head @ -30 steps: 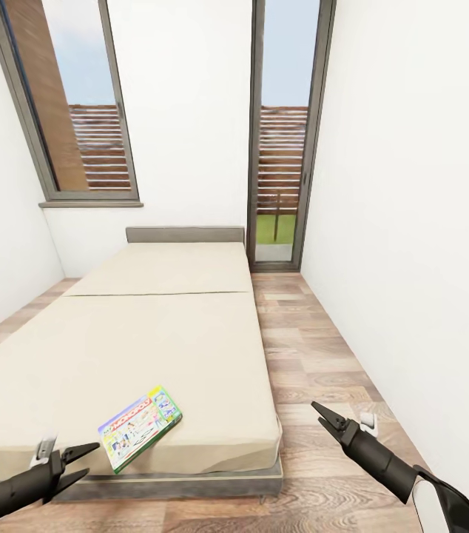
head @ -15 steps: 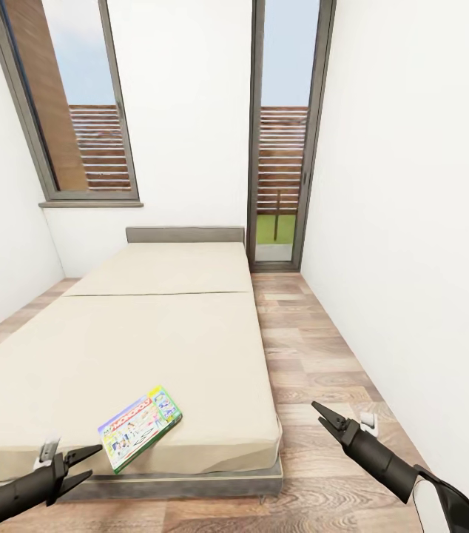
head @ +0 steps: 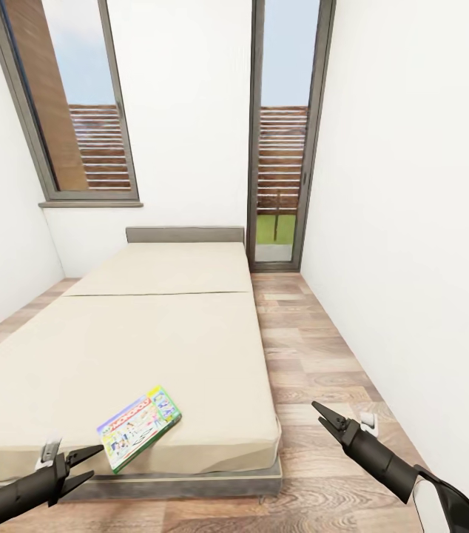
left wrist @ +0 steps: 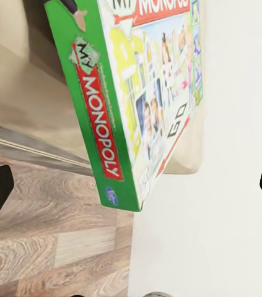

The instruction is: Put all the toys in the child's room - the three board games (two on the bed and one on the table), the two jigsaw puzzles on the table, and the tennis ball on the table - inside the toy box on the table in the child's room.

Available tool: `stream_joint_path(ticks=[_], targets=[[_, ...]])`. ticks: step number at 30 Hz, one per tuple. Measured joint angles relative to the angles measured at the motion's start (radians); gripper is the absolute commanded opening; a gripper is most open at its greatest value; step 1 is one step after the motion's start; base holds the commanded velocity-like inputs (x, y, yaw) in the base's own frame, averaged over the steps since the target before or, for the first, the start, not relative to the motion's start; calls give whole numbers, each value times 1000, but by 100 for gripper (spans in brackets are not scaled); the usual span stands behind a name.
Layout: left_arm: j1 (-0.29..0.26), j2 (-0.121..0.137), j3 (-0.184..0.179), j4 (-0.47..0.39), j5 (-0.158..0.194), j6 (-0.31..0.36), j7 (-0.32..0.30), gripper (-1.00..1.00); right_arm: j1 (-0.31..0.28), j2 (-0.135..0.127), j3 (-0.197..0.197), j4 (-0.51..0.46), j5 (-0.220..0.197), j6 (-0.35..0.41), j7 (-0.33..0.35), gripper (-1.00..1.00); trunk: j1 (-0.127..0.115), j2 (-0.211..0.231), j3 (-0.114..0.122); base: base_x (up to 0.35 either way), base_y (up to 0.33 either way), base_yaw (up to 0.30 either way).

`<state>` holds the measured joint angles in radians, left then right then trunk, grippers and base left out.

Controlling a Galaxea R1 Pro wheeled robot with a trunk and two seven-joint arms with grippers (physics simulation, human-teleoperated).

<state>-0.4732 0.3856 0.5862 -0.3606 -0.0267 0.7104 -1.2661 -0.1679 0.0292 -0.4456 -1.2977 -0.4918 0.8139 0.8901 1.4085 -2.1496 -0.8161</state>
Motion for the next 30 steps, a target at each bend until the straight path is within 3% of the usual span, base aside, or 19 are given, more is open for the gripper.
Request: stream_joint_path(ticks=[15, 30], targets=[[0, 0, 0, 0, 0, 0, 1, 100, 0, 0, 0, 0, 0, -1, 1, 100, 0, 0, 0, 0, -24, 0], [0, 0, 0, 0, 0, 0, 0, 100, 0, -1, -1, 0, 0, 0, 2, 100, 0, 0, 0, 0, -133, 0]])
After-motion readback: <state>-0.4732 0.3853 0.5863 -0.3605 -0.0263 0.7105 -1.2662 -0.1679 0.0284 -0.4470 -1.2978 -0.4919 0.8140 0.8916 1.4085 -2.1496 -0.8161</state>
